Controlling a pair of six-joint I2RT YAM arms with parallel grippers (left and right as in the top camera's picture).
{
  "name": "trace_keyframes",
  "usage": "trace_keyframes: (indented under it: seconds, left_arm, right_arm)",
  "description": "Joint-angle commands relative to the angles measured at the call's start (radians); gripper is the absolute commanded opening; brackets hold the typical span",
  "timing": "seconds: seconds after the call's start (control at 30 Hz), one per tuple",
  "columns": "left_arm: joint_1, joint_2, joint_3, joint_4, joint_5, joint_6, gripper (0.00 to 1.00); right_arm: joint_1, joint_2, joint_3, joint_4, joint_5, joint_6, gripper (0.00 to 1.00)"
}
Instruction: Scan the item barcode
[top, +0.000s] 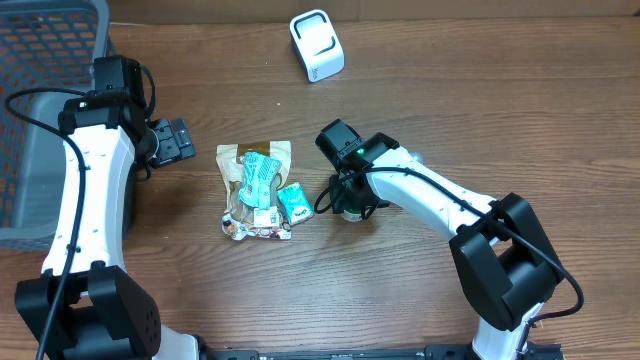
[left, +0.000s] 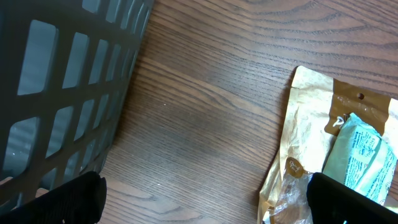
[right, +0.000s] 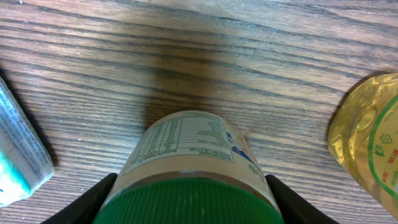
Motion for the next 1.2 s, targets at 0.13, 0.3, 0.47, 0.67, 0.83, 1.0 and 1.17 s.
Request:
trace_keyframes:
  seconds: [0.13, 0.3, 0.47, 0.67, 0.83, 1.0, 1.17]
  left_arm:
    - [0.002, -0.016, 0.021, 0.000, -0.013, 0.014, 1.00]
    - [0.002, -0.016, 0.021, 0.000, -0.013, 0.014, 1.00]
    - [0.002, -0.016, 0.021, 0.000, -0.013, 0.014, 1.00]
    - [0.002, -0.016, 0.021, 0.000, -0.013, 0.014, 0.99]
    - [0.002, -0.016, 0.021, 0.000, -0.013, 0.014, 0.99]
    - [0.002, -0.016, 0.021, 0.000, -0.013, 0.014, 0.99]
    - [0.002, -0.016, 0.021, 0.000, -0.013, 0.014, 1.00]
  right_arm:
    - [-0.016, 0.002, 0.085, -0.077, -0.136, 0.006, 0.47]
    - [-0.035, 0.002, 0.222, -0.227, -0.281, 0.027, 0.45]
    - [-0.035, 0.001, 0.279, -0.304, -0.470, 0.026, 0.45]
    - [-0.035, 0.001, 0.279, -0.401, -0.701, 0.026, 0.33]
    - [-0.035, 0.001, 0.279, -0.463, -0.764, 0.027, 0.32]
    - [-0.036, 0.001, 0.279, -0.492, -0.766, 0.026, 0.32]
    - [-0.036, 0.001, 0.279, -0.498, -0.823, 0.027, 0.29]
